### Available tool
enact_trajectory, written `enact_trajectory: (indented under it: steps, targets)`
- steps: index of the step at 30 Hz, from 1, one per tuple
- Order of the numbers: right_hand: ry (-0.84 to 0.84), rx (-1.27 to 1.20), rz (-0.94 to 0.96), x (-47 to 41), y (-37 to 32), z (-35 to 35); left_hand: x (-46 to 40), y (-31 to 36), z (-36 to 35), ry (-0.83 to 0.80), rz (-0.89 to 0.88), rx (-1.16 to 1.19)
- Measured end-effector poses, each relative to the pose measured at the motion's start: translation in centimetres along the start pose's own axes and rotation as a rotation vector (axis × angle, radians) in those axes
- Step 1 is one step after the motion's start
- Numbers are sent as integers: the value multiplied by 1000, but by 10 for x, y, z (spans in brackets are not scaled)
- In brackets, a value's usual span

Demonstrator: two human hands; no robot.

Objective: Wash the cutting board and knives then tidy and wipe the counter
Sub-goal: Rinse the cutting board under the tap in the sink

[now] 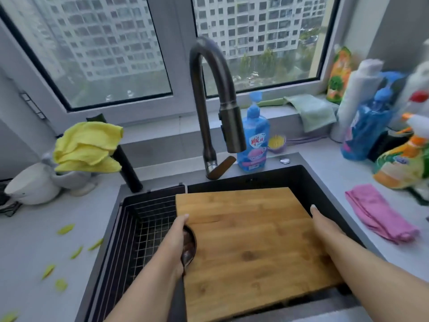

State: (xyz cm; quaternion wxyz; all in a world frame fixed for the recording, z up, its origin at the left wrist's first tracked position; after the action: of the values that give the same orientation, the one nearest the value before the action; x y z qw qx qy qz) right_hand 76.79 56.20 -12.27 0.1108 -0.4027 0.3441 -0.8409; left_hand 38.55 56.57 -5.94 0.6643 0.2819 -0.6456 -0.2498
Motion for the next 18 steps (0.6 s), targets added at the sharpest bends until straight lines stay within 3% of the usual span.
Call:
enact_trajectory:
  steps: [4,14,18]
  targets:
    - [-63,-7,-49,-22,13,-9,-7,5,-9,133,-3,-54]
    - [-108,-100,-119,-84,56,-15,-56,-5,-32,98,-4,-316]
    - [-168,-100,-126,-74,51,-20,-76,-12,-35,167,-14,-434]
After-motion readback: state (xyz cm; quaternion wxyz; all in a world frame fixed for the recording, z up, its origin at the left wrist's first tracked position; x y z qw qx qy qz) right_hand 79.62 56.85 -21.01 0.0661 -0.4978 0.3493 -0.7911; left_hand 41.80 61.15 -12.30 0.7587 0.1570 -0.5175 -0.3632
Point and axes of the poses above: each hand's wrist, its own x-axis away from the middle knuckle, its own z-axis out of the back of the hand, y = z × x, the point moved 8 cm from there along -x, towards the middle knuckle, and after that the axes turned 10 degrees about -x, right-handed, at the moved point
